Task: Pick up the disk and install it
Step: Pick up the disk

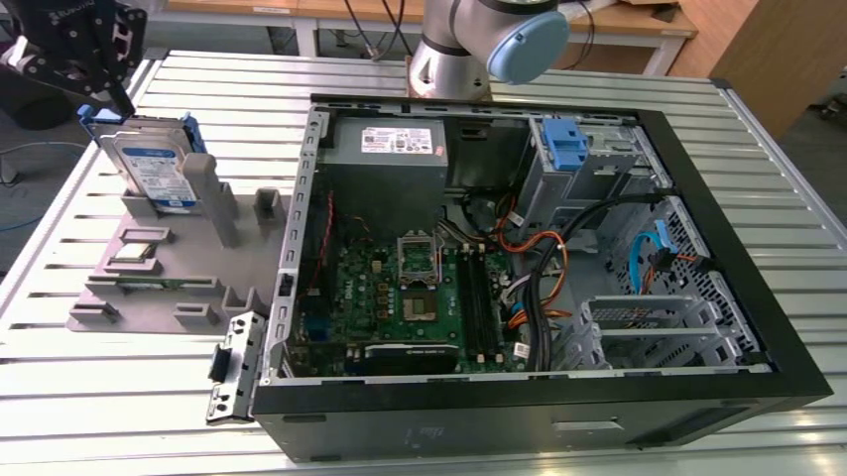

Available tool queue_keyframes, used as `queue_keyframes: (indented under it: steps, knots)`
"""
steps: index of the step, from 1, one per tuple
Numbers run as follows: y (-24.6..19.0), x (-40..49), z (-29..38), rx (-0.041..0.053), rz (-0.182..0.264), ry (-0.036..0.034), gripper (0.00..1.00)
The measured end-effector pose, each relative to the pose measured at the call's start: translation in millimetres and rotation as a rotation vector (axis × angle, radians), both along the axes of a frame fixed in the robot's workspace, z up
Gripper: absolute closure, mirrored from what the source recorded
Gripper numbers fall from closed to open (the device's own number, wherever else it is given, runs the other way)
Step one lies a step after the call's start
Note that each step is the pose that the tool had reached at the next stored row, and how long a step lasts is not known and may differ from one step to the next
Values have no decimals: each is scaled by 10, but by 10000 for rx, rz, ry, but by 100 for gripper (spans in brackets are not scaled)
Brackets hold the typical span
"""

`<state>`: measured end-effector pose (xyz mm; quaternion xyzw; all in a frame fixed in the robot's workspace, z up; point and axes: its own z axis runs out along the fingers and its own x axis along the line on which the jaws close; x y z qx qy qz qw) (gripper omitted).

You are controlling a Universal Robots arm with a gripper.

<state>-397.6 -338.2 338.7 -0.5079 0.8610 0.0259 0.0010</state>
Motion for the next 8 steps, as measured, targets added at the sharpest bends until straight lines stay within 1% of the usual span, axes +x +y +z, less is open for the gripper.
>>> queue_keyframes:
  steps: [8]
  knots:
    - [0,0,-6,0,1457,0,89]
